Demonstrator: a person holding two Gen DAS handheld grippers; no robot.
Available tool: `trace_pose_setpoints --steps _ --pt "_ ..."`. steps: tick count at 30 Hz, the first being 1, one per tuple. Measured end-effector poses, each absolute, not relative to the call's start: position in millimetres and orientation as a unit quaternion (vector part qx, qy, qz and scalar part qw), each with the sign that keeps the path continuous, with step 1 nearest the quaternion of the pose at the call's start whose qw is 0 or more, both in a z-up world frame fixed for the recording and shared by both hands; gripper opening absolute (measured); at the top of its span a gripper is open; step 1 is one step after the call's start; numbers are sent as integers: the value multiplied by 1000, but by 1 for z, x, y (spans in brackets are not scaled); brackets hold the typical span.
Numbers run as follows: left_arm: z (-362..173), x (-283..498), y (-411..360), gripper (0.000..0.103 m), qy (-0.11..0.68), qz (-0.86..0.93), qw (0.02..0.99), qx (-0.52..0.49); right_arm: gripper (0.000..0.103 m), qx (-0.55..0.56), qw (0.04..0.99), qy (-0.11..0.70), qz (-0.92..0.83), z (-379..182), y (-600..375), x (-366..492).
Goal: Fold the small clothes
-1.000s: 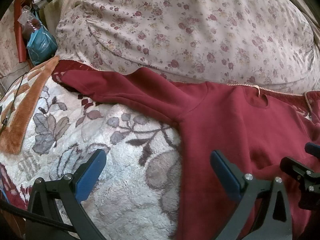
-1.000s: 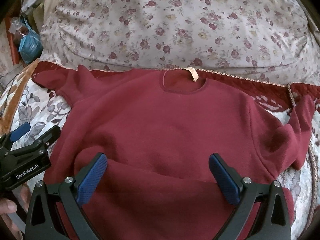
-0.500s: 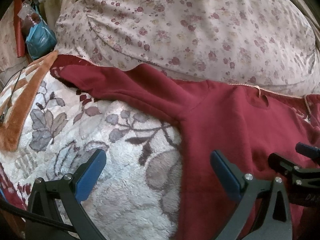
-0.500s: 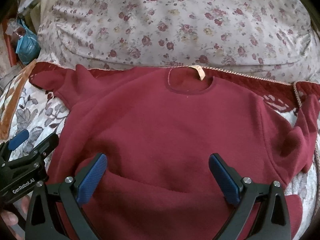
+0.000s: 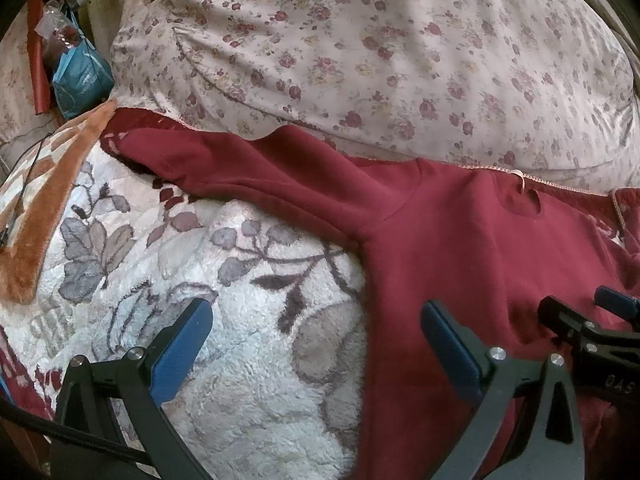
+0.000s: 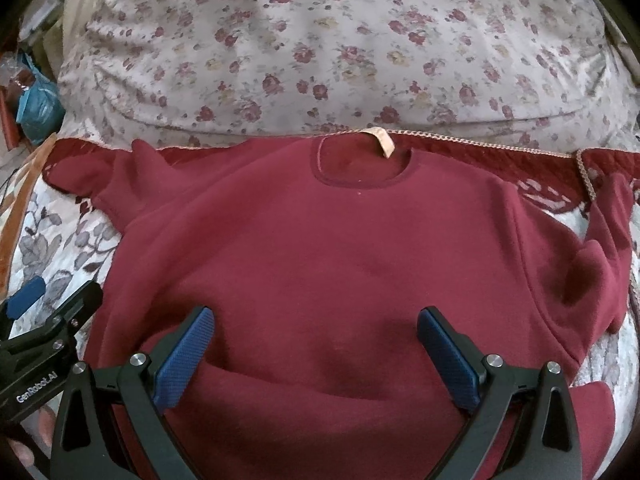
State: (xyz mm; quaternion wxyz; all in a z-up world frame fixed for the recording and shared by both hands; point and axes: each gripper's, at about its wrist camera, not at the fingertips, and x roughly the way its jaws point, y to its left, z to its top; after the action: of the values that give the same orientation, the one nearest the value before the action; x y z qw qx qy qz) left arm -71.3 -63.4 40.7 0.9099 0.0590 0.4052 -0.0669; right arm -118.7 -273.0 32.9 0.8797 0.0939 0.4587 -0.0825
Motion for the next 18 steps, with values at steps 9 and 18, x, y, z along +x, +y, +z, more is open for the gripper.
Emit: trace_pose_setpoints --steps 9,18 --pt "41 -71 -63 103 404 -66 911 54 103 108 880 455 -82 33 -275 -119" --pt "44 -61 -41 103 414 -42 909 28 103 99 882 452 -84 27 -272 -111"
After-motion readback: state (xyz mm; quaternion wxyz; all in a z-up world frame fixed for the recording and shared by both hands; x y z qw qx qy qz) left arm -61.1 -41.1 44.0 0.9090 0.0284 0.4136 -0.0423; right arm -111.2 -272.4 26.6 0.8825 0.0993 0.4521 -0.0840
